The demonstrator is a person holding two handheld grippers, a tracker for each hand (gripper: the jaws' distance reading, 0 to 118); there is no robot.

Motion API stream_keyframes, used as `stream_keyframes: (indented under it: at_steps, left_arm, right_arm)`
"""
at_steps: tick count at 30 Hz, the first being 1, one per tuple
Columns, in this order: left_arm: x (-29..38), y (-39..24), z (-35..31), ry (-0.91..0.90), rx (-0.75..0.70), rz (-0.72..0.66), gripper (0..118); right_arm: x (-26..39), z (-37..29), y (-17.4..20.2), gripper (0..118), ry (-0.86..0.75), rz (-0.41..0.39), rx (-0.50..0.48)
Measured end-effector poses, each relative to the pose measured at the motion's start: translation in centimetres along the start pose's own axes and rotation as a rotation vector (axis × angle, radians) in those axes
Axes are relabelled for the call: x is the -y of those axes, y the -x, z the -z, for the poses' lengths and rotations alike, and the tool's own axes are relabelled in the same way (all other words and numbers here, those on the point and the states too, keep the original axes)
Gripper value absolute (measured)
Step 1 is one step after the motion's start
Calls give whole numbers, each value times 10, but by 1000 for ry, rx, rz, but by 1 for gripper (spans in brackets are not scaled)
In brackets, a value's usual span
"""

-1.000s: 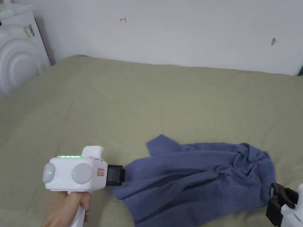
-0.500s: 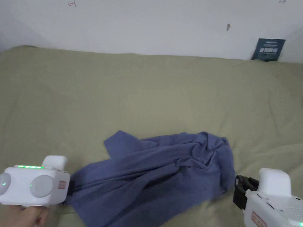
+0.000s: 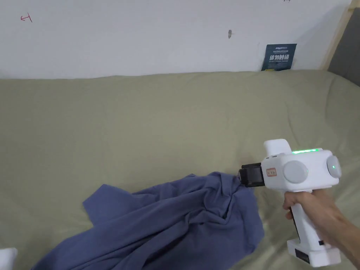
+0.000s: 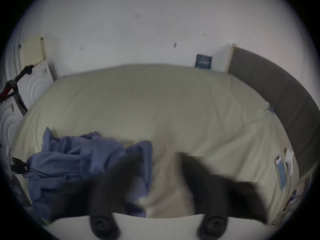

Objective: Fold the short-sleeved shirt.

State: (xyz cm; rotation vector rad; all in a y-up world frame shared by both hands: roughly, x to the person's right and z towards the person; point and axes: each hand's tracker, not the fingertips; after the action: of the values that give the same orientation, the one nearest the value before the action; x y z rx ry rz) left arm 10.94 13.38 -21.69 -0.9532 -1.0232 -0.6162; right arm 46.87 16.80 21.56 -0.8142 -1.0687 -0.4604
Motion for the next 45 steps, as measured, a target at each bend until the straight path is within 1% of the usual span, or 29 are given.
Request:
stream_keyframes:
  at_steps: [1,2,3,4,6,7,8,9,10,11,12,14,16,17,18,20,22,24,25,26,27,31,32,35,37,38,40,42,45]
  left_arm:
    - [0,0,0,-3,-1,3,0]
    - [0,-1,1,-5,-3,3,0]
    - [0,-1,2,-7,-4,3,0]
    - [1,-1,3,-6,-5,5,0]
    - [1,-1,4,-14,8,2,0]
    - [0,-1,4,-13,7,5,0]
    - [1,-2,2,-12,8,4,0]
    - [1,-2,2,-10,10,-1,0]
    - [0,-2,2,-8,10,-4,0]
    - [-2,-2,2,-4,11,-3,0]
    - [-2,-2,1,-2,12,-2,0]
    - [-3,2,-5,1,21,-16,0]
    - [-5,8,-17,-26,34,-57,0]
    - [-6,12,-25,-42,30,-61,0]
    - [-9,16,-35,-75,-4,-58,0]
    - [-18,23,-59,-108,-18,-63,0]
    - [-26,30,-82,-169,-53,-70,0]
    - [-36,41,-111,-216,-89,-83,0]
    - [-41,46,-125,-238,-94,-93,0]
    - [-47,50,-136,-261,-101,-95,0]
    - [-53,54,-148,-289,-123,-96,0]
    - [-79,71,-196,-392,-141,-137,0]
    - [-82,65,-214,-406,-167,-128,0]
    - [-97,63,-249,-442,-165,-143,0]
    - [-108,60,-269,-464,-173,-147,0]
    - [-114,56,-279,-510,-202,-117,0]
    - [-125,51,-293,-526,-203,-108,0]
    - [-139,45,-302,-551,-218,-98,0]
    - [-160,39,-306,-580,-229,-101,0]
  right_arm:
    - [-3,10,4,106,51,-14,-5]
    - [-9,25,7,106,75,-23,38]
    - [0,34,5,105,86,-25,38]
    - [1,43,6,99,111,-30,36]
    - [5,58,10,79,160,-39,40]
    - [6,61,10,78,183,-53,49]
    - [8,59,12,78,168,-42,3]
    - [6,53,18,77,145,-62,55]
    - [4,48,20,61,147,-80,20]
    - [4,38,24,23,125,-83,-39]
    - [5,31,28,4,112,-100,21]
    - [6,9,22,4,89,-89,21]
    - [2,-18,16,4,57,-31,-39]
    - [0,-40,10,4,13,-13,-30]
    - [-3,-58,5,4,-22,-11,-35]
    - [-10,-106,-10,4,-90,13,-24]
    - [-16,-144,-25,4,-150,65,-26]
    - [-19,-189,-39,4,-187,116,-60]
    - [-19,-207,-43,4,-215,123,-57]
    - [-19,-224,-44,4,-248,108,-22]
    - [-20,-242,-47,4,-275,106,-11]
    - [-21,-285,-62,4,-348,150,-5]
    - [-22,-296,-64,4,-363,160,1]
    - [-28,-320,-78,4,-414,227,-12]
    - [-34,-334,-85,4,-438,253,-10]
    - [-38,-339,-85,4,-446,246,-15]
    - [-46,-349,-89,4,-459,241,-8]
    - [-56,-356,-88,4,-490,218,13]
    - [-69,-360,-86,4,-512,212,46]
